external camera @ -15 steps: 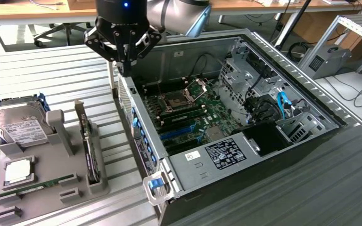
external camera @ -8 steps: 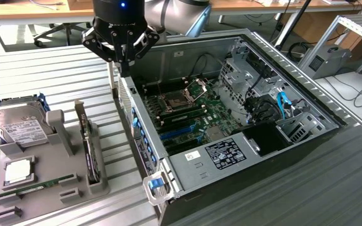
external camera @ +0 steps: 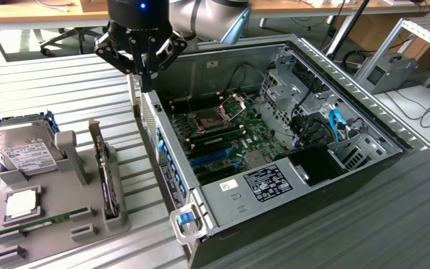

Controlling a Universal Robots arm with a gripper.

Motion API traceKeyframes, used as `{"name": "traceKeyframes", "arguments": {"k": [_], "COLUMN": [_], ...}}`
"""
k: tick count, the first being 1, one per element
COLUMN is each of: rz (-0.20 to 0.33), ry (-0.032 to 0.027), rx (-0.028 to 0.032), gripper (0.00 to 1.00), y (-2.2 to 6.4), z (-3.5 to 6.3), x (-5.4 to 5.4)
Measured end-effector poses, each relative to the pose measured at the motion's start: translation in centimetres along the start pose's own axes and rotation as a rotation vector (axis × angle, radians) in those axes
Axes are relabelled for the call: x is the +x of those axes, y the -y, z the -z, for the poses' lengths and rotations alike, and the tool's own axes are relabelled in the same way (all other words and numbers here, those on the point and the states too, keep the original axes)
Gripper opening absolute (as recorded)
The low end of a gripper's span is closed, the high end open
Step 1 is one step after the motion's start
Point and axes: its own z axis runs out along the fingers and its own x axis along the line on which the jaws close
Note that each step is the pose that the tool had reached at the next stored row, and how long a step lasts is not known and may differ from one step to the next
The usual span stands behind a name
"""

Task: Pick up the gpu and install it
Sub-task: 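Reach for the gpu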

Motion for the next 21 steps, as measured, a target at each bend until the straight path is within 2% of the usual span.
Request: {"name": "traceKeyframes", "arguments": {"k": [21], "rz": [0.000], "ry": [0.0000], "rx": [0.0000], "gripper": [0.11], "y": [0.08], "z": [0.02], "x": [1.02]}}
